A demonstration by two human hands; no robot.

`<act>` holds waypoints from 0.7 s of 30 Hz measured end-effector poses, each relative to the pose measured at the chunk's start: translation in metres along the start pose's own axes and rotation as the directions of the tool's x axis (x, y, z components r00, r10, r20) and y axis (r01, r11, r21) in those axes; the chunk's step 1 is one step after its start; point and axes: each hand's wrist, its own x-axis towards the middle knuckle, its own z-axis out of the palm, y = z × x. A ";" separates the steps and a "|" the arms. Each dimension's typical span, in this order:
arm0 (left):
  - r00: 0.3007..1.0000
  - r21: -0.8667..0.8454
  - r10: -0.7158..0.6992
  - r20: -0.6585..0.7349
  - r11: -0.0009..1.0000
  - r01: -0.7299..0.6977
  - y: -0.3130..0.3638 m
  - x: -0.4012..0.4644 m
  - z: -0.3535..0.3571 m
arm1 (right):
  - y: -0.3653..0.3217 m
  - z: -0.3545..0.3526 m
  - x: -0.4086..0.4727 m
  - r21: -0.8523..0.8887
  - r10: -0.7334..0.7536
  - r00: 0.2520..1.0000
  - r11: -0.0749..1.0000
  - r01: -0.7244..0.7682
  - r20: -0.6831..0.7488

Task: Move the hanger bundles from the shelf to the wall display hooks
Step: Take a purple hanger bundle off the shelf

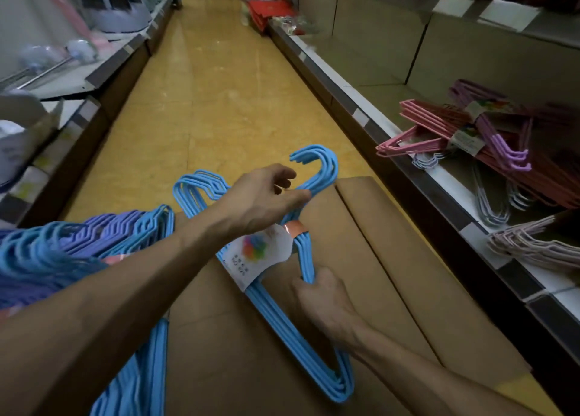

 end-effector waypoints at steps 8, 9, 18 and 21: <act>0.987 0.116 0.059 -0.149 0.992 -0.041 -0.006 0.000 -0.017 | -0.045 0.026 -0.021 0.134 -0.121 0.987 0.985 0.106 0.106; 0.980 0.124 0.061 -0.192 0.992 -0.037 -0.008 0.001 -0.020 | -0.048 0.029 -0.022 0.136 -0.129 0.985 0.984 0.113 0.116; 0.979 -0.270 -0.009 -0.204 0.962 -0.048 -0.022 -0.013 -0.063 | -0.074 0.017 -0.043 0.363 -0.192 0.937 0.929 0.077 0.293; 0.977 -0.373 0.002 -0.213 0.924 -0.083 -0.025 -0.020 -0.070 | -0.075 0.022 -0.043 0.476 -0.168 0.876 0.876 -0.078 0.452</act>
